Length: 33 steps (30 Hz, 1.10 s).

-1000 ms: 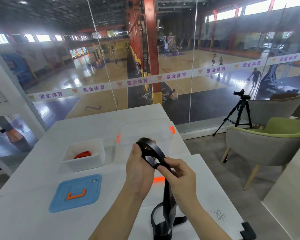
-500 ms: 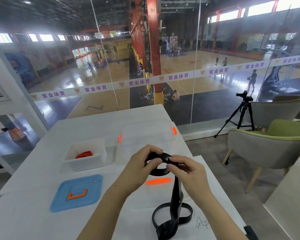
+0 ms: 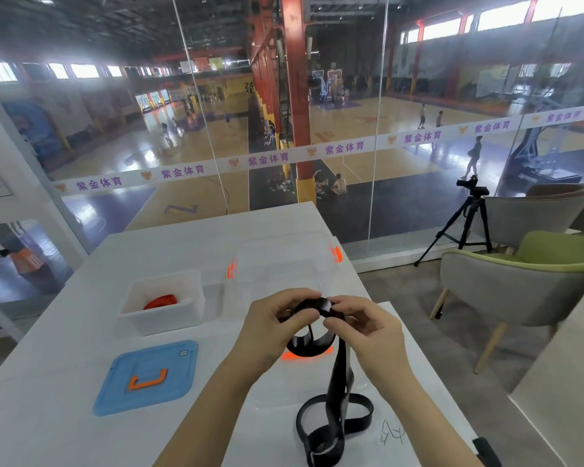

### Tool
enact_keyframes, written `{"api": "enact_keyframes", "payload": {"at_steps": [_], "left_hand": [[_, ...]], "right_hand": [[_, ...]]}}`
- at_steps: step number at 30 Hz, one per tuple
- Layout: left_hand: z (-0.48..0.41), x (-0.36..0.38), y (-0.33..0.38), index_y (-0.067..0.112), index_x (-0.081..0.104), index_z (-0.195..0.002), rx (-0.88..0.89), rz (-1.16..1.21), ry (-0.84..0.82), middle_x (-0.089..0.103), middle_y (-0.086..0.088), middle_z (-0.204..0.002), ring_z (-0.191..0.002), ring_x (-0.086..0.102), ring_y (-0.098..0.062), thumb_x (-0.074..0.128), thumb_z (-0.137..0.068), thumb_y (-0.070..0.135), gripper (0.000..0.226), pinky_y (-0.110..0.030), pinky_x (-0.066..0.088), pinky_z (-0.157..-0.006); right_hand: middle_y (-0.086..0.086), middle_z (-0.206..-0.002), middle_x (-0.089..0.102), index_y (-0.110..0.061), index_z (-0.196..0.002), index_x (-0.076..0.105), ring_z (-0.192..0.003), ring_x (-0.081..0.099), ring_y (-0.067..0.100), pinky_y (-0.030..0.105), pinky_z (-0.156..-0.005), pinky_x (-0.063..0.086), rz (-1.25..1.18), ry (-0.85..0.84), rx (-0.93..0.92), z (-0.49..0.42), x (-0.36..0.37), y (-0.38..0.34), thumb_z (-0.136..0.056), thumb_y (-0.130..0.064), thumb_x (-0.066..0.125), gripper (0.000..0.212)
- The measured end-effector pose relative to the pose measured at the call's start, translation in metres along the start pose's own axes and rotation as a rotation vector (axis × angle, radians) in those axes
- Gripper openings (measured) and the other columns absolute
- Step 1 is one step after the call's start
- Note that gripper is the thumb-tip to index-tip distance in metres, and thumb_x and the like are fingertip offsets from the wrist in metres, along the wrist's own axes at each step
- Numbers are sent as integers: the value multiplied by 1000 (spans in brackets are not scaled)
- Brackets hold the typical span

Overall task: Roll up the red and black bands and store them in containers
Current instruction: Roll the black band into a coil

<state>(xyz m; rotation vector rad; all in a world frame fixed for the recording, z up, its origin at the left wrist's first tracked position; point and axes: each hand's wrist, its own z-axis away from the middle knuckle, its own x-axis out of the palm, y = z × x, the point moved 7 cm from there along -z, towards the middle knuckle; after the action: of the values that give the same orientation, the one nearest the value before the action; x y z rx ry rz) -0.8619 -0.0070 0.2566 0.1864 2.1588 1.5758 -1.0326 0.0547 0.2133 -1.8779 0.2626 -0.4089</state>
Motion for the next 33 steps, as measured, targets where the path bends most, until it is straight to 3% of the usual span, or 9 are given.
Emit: {"api": "enact_keyframes", "payload": {"at_steps": [2, 6, 10, 15, 19, 22, 27, 31, 33], "left_hand": [[0, -3, 3, 26, 80, -100, 38, 70, 78, 79, 5, -105, -95, 74, -17, 72, -91, 1, 28, -24, 54, -82], [2, -12, 6, 22, 81, -97, 42, 260, 283, 81, 4, -100, -96, 74, -12, 69, -92, 0, 26, -19, 55, -82], [4, -14, 0, 26, 79, -97, 23, 328, 337, 79, 1, -101, -98, 73, -16, 67, -95, 6, 24, -27, 55, -86], [8, -11, -8, 9, 67, -109, -33, 302, 160, 79, -9, -102, -104, 74, -24, 58, -101, 6, 12, -46, 56, -96], [8, -13, -5, 9, 61, -105, -30, 192, 53, 77, -4, -113, -111, 73, -22, 62, -100, 5, 6, -41, 55, -100], [4, -15, -2, 9, 56, -98, -28, 108, 11, 75, 5, -117, -114, 70, -17, 70, -94, 5, 15, -33, 57, -95], [3, -16, 4, 34, 63, -128, -31, -54, -63, 74, 12, -108, -111, 70, -11, 70, -94, 9, 43, -28, 54, -99], [4, -20, 2, 29, 72, -123, -50, -136, -127, 76, 8, -113, -112, 70, -14, 71, -92, 8, 37, -40, 54, -105], [6, -18, 5, 24, 73, -117, -51, -174, -160, 77, 6, -110, -111, 71, -15, 71, -92, 8, 30, -41, 54, -104]], "right_hand": [[3, -104, 81, -18, -95, 78, -102, 77, 24, 42, -95, 60, -37, 8, 21, 2, 1, 3, -78, 10, 84, 33], [11, -96, 81, -17, -99, 77, -95, 79, 26, 29, -85, 62, -122, 13, 46, 9, 7, 5, -81, 10, 82, 33], [4, -97, 81, -10, -97, 77, -92, 79, 21, 24, -81, 60, -92, 45, 31, 13, 11, 2, -82, 8, 82, 23], [1, -101, 81, -18, -90, 81, -99, 78, 19, 26, -89, 61, -78, 114, -9, 10, 1, -6, -82, 7, 82, 26], [-7, -103, 81, -21, -89, 81, -100, 77, 15, 25, -94, 60, -22, 100, -74, 8, 1, -12, -82, 11, 80, 33], [-11, -105, 81, -31, -87, 82, -105, 76, 15, 28, -97, 58, 92, 52, -134, 9, 0, -16, -81, 7, 83, 39], [-20, -106, 78, -35, -92, 80, -101, 76, 11, 26, -92, 58, 289, -42, -251, 10, 2, -31, -79, 0, 87, 38], [-18, -106, 78, -38, -97, 79, -101, 76, 11, 34, -88, 60, 368, -117, -276, 10, -2, -35, -80, -23, 83, 23], [-15, -106, 79, -30, -98, 80, -101, 76, 9, 33, -89, 60, 424, -150, -311, 11, -2, -35, -80, -22, 80, 20]]}}
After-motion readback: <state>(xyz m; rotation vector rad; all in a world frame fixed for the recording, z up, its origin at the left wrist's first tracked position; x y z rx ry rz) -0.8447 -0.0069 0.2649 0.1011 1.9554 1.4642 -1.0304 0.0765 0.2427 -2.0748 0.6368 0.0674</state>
